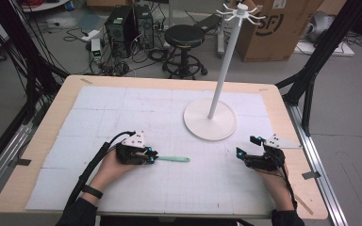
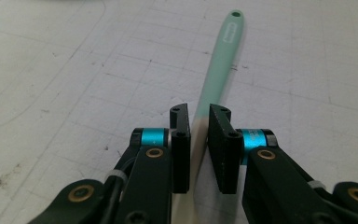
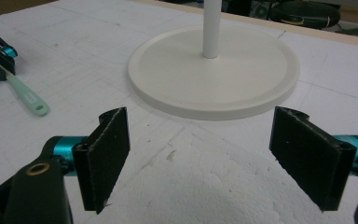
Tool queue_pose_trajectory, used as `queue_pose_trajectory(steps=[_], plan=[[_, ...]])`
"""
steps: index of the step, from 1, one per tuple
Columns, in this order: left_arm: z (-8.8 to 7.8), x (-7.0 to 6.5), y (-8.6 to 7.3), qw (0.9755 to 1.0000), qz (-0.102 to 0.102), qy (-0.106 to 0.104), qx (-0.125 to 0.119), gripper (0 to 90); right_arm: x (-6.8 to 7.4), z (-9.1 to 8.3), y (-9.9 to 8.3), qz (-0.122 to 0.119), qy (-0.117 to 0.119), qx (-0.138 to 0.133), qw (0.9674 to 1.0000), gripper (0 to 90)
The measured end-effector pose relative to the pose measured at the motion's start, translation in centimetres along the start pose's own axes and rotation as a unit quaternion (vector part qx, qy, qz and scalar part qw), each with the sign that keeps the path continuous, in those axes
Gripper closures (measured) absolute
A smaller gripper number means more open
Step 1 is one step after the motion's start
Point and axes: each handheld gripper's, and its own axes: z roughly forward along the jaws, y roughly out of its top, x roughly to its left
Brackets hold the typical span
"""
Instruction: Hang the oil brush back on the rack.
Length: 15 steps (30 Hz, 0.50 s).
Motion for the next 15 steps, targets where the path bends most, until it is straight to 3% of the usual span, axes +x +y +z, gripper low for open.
queue_pose_trajectory(steps=[15], plan=[[-0.18,-0.03,0.1,0.9999,-0.006,-0.001,-0.012,82.1,-0.19,0.03,-0.07,0.007,0.003,0.002,1.0,19.9]])
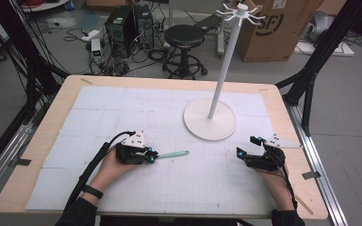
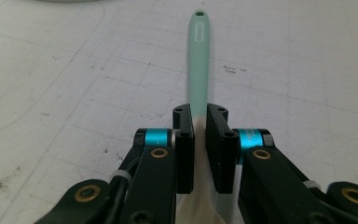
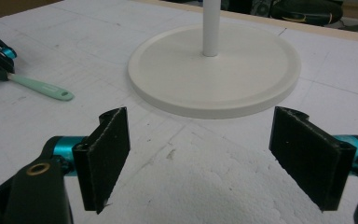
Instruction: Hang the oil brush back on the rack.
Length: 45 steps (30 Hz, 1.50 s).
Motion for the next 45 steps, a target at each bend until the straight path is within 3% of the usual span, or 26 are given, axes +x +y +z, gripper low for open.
queue_pose_trajectory(steps=[9,20,31,33,45], plan=[[-1.7,0.3,0.7,0.9982,-0.019,0.013,-0.055,82.1,0.0,0.0,0.0,0.001,0.0,0.002,1.0,19.9],[-4.3,0.8,1.9,0.9903,-0.049,0.037,-0.125,82.2,-0.1,0.0,0.0,0.004,-0.001,0.002,1.0,19.9],[-6.3,1.4,4.6,0.9857,-0.049,0.049,-0.153,82.1,-0.1,0.0,-0.1,0.005,0.0,0.004,1.0,19.9],[-6.7,1.5,5.4,0.9857,-0.047,0.057,-0.152,82.1,-0.1,0.0,-0.1,0.006,-0.001,0.004,1.0,20.0],[-8.8,2.3,9.5,0.9798,-0.037,0.064,-0.186,82.1,-0.2,0.1,-0.1,0.007,-0.001,0.005,1.0,20.0]])
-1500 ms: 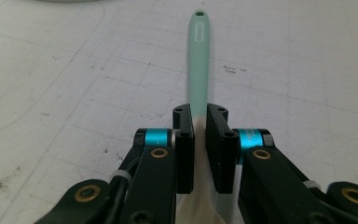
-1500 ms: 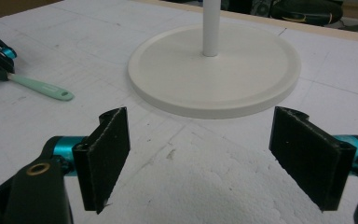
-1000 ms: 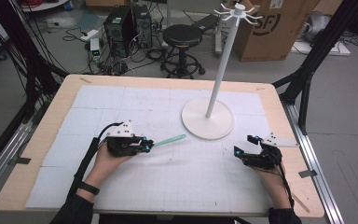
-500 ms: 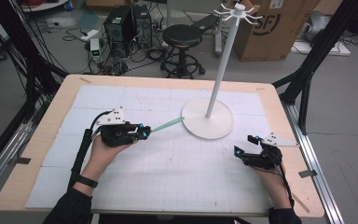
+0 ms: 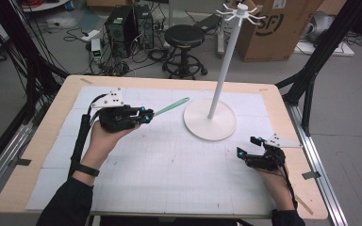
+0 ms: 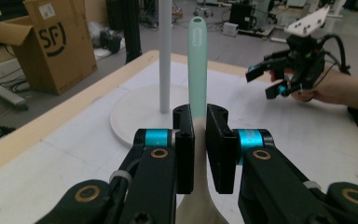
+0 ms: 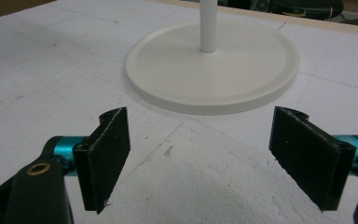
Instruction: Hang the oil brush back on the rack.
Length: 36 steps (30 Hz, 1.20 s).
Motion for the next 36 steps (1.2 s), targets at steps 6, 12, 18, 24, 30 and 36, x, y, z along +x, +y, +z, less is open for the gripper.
queue_pose_trajectory(steps=[6,12,18,24,30,36], plan=[[0.4,0.3,2.6,0.9999,0.009,0.005,-0.004,82.1,0.0,0.1,-0.1,0.001,0.001,0.005,1.0,20.0],[0.7,0.4,4.9,0.9998,0.012,0.004,-0.017,82.1,0.0,0.1,-0.1,0.002,0.002,0.006,1.0,20.0],[1.0,0.5,7.0,0.9997,0.013,0.005,-0.021,82.1,0.0,0.1,-0.1,0.003,0.003,0.005,1.0,20.0],[1.4,0.6,8.8,0.9994,0.012,0.003,-0.031,82.1,-0.1,0.1,-0.1,0.002,0.003,0.005,1.0,20.1],[1.6,0.7,10.7,0.9987,0.01,0.0,-0.05,82.2,-0.1,0.1,-0.1,0.004,0.003,0.003,1.0,20.1],[1.8,0.6,12.9,0.9981,0.014,-0.001,-0.06,82.2,-0.1,0.1,-0.1,0.005,0.004,0.002,1.0,20.1]])
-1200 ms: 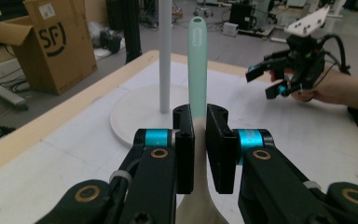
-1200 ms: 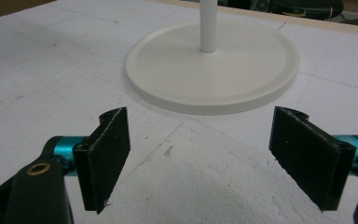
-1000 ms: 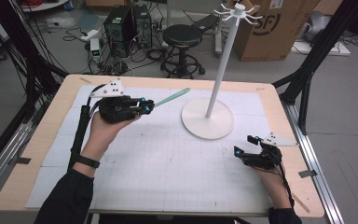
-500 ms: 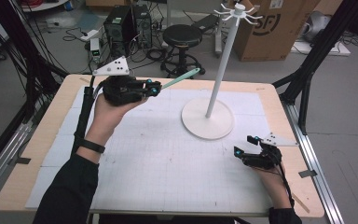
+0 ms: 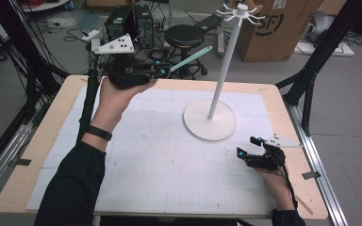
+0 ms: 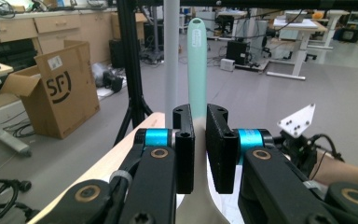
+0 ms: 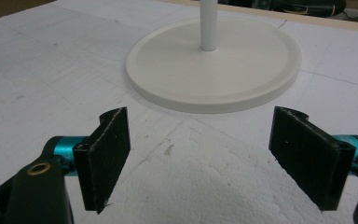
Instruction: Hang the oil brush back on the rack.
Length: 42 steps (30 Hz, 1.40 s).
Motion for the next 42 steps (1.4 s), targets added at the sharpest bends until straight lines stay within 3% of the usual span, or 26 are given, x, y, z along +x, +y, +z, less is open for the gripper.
queue_pose_trajectory(steps=[8,26,42], plan=[[0.5,0.1,2.2,0.9998,-0.007,-0.009,-0.016,82.2,-0.2,-0.1,-0.1,0.002,0.0,-0.001,1.0,20.2],[1.0,0.0,5.7,0.9999,0.004,-0.005,-0.012,82.3,-0.3,-0.3,-0.1,0.006,0.0,-0.003,1.0,20.4],[2.3,0.7,5.5,0.9999,-0.005,-0.005,-0.011,82.2,-0.4,-0.5,-0.2,0.006,-0.002,-0.004,1.0,20.4]])
